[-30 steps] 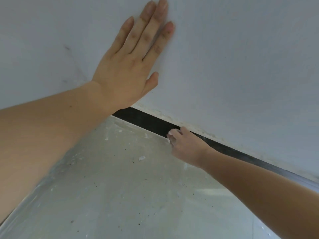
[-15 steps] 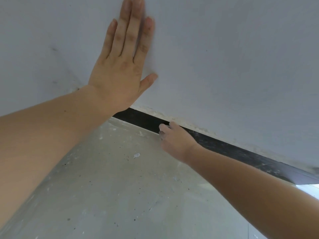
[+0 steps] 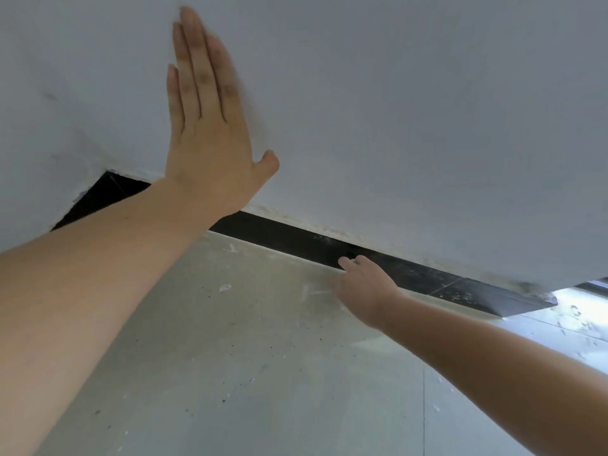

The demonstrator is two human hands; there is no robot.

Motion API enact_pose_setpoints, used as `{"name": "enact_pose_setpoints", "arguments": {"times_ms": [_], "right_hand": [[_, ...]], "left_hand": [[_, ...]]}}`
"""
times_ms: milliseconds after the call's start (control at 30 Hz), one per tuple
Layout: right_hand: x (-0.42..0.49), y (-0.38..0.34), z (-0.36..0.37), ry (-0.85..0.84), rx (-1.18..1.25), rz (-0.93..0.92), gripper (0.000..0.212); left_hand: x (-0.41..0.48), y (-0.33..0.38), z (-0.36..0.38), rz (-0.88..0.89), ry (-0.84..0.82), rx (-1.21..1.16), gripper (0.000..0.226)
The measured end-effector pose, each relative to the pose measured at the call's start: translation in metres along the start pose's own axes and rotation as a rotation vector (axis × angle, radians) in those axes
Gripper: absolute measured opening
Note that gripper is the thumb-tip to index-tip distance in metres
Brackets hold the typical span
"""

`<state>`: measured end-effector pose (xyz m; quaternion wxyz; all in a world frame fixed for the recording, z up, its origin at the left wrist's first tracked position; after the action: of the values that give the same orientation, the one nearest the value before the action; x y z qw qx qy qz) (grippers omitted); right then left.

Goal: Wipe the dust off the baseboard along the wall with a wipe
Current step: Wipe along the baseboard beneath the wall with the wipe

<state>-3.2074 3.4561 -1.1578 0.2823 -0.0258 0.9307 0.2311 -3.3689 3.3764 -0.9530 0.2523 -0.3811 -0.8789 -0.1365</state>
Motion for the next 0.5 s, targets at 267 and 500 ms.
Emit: {"name": "enact_pose_setpoints", "arguments": {"times_ms": [267,500], "right_hand": [[0.037,-0.023,-0.073,0.377,-0.158,-0.166,0.024],[0.006,0.013,-0.012,0.248,-0.237,-0.134,0.035]], "left_hand": [[-0.001,0.009,0.008,-0.168,0.022,-0.257,0.142],[0.001,0.012,0.01,-0.218,0.06,-0.28,0.142]]}}
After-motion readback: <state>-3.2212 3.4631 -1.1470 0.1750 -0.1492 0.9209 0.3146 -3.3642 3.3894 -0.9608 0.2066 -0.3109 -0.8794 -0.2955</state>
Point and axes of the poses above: each hand's wrist, its own x-axis towards the middle knuckle, its own z-axis out of the palm, y = z × x, the point moved 10 cm from there along x, towards the middle knuckle, and after that the axes turned 5 degrees about z, right-handed, at the moved point
